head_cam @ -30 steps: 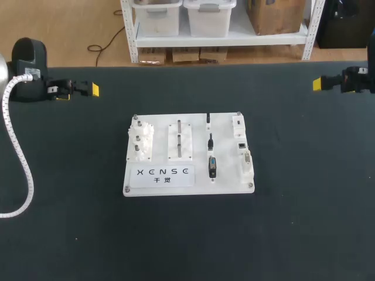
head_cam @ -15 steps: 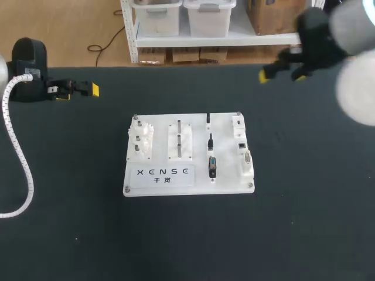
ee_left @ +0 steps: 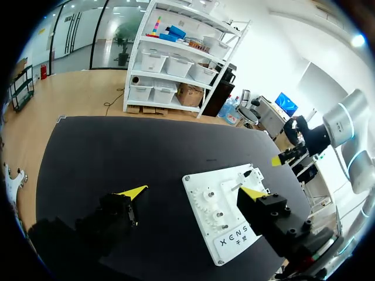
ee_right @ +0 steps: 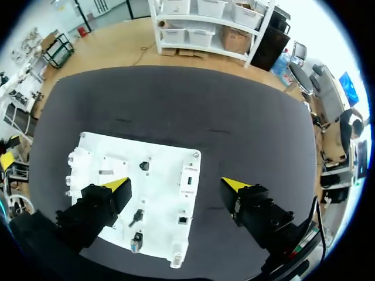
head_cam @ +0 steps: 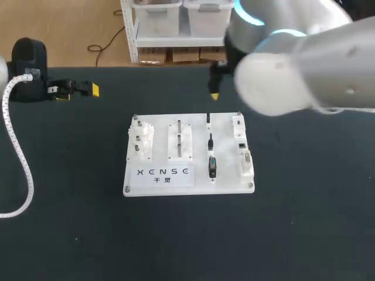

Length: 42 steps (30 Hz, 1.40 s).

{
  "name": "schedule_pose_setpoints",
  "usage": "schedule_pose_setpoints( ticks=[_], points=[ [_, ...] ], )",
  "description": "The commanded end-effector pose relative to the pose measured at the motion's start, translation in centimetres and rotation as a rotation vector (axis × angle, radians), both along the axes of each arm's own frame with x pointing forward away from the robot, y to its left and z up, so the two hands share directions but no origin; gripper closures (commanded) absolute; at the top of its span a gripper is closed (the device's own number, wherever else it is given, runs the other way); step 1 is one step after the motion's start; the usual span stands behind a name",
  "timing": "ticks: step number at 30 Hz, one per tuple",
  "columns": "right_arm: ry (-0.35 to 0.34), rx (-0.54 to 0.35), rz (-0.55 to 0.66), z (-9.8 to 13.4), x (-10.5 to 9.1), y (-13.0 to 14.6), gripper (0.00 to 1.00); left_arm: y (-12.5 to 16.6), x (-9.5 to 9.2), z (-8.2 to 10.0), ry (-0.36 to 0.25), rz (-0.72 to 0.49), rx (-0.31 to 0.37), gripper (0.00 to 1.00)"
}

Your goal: Insert the USB connector, Ethernet cable, and multi-pin plug into their matching sockets one by one.

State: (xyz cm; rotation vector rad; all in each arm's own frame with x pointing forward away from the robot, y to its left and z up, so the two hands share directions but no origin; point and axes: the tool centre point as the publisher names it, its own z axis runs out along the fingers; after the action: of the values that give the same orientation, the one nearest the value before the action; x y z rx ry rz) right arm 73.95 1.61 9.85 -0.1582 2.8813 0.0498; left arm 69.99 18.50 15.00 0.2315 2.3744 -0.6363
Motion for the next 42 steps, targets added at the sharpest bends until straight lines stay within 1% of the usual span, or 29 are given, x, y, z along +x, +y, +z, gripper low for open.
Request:
schedule_pose_setpoints(
  ticks=[1,3,4,6,7,8,9,27,28,30,32,34,40,42],
  points=[
    [0.019,-0.227,-0.076,-1.4,0.8,1.8,0.0,0.0,0.0,0.0,0.0,0.0,0.0,0.0],
    [0.028,-0.221,-0.097,-1.7,0.6,2.0,0.0,0.0,0.0,0.0,0.0,0.0,0.0,0.0],
    [0.03,-0.195,-0.104,-1.9,0.5,2.1,0.0,0.0,0.0,0.0,0.0,0.0,0.0,0.0],
    [0.034,-0.195,-0.105,-2.0,0.4,2.3,0.0,0.0,0.0,0.0,0.0,0.0,0.0,0.0],
    [0.037,-0.179,-0.117,-2.0,0.3,2.3,0.0,0.0,0.0,0.0,0.0,0.0,0.0,0.0],
    [0.023,-0.12,-0.123,-1.9,0.2,2.3,0.0,0.0,0.0,0.0,0.0,0.0,0.0,0.0],
    [0.012,-0.121,-0.101,-1.6,0.2,2.3,0.0,0.0,0.0,0.0,0.0,0.0,0.0,0.0],
    [0.012,-0.121,-0.101,-1.6,0.2,2.3,0.0,0.0,0.0,0.0,0.0,0.0,0.0,0.0],
    [0.022,-0.123,-0.113,-1.9,0.2,2.3,0.0,0.0,0.0,0.0,0.0,0.0,0.0,0.0],
    [0.066,-0.105,-0.125,-2.2,0.2,2.6,0.0,0.0,0.0,0.0,0.0,0.0,0.0,0.0],
    [0.07,-0.103,-0.139,-2.4,0.4,3.0,0.0,0.0,0.0,0.0,0.0,0.0,0.0,0.0],
    [0.096,-0.099,-0.147,-2.9,0.7,3.3,0.0,0.0,0.0,0.0,0.0,0.0,0.0,0.0],
    [0.089,-0.153,-0.148,-4.6,1.3,4.0,0.0,0.0,0.0,0.0,0.0,0.0,0.0,0.0],
    [0.112,-0.151,-0.145,-5.2,1.5,4.1,0.0,0.0,0.0,0.0,0.0,0.0,0.0,0.0]
  ],
)
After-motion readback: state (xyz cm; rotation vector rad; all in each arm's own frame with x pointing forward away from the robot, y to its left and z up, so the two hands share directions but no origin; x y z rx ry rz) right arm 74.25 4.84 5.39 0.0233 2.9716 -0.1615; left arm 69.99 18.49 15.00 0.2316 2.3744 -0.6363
